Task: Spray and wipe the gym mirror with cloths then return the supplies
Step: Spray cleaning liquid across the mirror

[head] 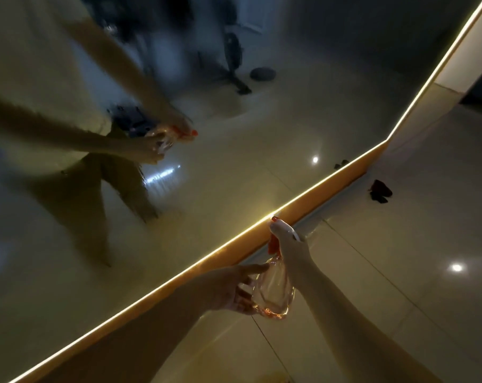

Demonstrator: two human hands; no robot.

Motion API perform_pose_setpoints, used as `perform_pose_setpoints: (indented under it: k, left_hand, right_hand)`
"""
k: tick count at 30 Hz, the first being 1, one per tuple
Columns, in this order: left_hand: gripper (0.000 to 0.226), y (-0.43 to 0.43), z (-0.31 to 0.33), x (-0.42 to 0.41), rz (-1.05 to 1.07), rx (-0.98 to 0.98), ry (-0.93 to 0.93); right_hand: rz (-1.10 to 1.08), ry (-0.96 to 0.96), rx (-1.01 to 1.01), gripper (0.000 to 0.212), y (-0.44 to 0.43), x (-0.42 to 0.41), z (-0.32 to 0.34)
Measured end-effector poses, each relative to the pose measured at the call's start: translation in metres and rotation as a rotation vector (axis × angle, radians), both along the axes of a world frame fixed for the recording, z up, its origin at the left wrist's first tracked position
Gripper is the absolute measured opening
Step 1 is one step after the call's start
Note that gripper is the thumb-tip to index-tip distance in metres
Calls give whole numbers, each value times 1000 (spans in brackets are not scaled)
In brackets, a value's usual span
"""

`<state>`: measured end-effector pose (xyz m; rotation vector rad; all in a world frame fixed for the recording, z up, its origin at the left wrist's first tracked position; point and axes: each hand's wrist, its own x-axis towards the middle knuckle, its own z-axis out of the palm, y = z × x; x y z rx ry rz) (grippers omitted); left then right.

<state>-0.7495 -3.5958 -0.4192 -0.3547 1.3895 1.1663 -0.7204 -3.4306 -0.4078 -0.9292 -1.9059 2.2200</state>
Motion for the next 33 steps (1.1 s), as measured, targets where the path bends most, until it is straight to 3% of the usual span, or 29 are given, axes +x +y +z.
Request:
perform_pose_setpoints:
  k: [5, 7, 14, 18, 21, 25, 33]
  left_hand:
    - [103, 17, -6, 5, 34, 5, 8]
    - [94, 28, -7, 9, 42, 16, 29]
    - [82, 64, -5, 17, 22, 41, 39]
    - [95, 70, -10, 15, 35, 35, 27]
    - [87, 74, -12, 9, 52, 25, 2]
    - [87, 87, -23, -3, 55, 3, -16]
    - [89, 149, -33, -44, -52, 30, -37]
  right_hand:
    - [15, -6, -64, 37, 22, 7, 2]
    - [31, 25, -54, 42, 33, 14, 4]
    - [-1, 67, 11, 26, 66, 26, 11]
    - [14, 57, 20, 31, 72, 17, 3]
    - [28, 54, -2, 39, 75, 8, -5]
    - [16, 31, -43, 25, 88, 2, -6]
    - [-55, 25, 67, 23, 149, -15, -13]
